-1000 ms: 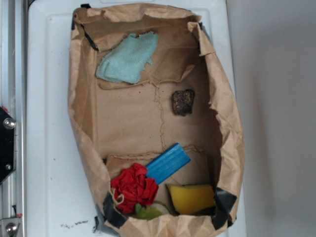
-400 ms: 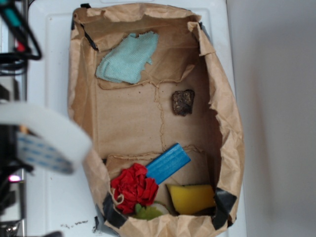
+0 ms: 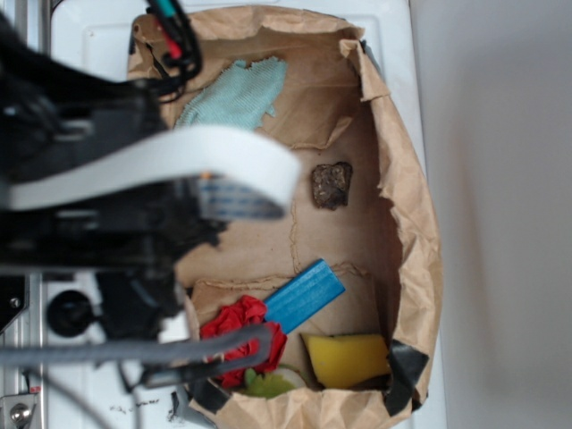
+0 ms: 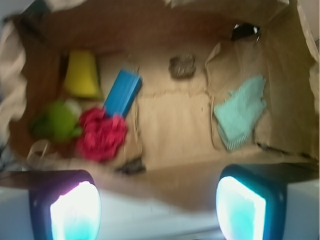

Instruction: Grab the blue cloth.

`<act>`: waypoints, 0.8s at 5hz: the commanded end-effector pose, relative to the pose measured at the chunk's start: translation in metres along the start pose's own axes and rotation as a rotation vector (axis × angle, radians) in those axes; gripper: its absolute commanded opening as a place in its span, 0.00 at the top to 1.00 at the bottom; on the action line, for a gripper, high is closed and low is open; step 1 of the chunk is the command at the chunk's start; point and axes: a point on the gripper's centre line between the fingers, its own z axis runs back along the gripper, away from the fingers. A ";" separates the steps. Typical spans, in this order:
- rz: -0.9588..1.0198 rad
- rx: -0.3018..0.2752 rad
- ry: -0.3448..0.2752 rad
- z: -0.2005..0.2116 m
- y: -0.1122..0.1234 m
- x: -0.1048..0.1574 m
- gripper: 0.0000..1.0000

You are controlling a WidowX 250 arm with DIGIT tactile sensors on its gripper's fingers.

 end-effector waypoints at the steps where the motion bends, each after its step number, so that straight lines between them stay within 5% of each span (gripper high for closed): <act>1: 0.478 0.022 -0.113 -0.032 0.012 0.030 0.00; 2: 0.712 0.103 -0.163 -0.038 0.014 0.032 0.00; 4: 0.712 0.103 -0.163 -0.038 0.014 0.032 0.00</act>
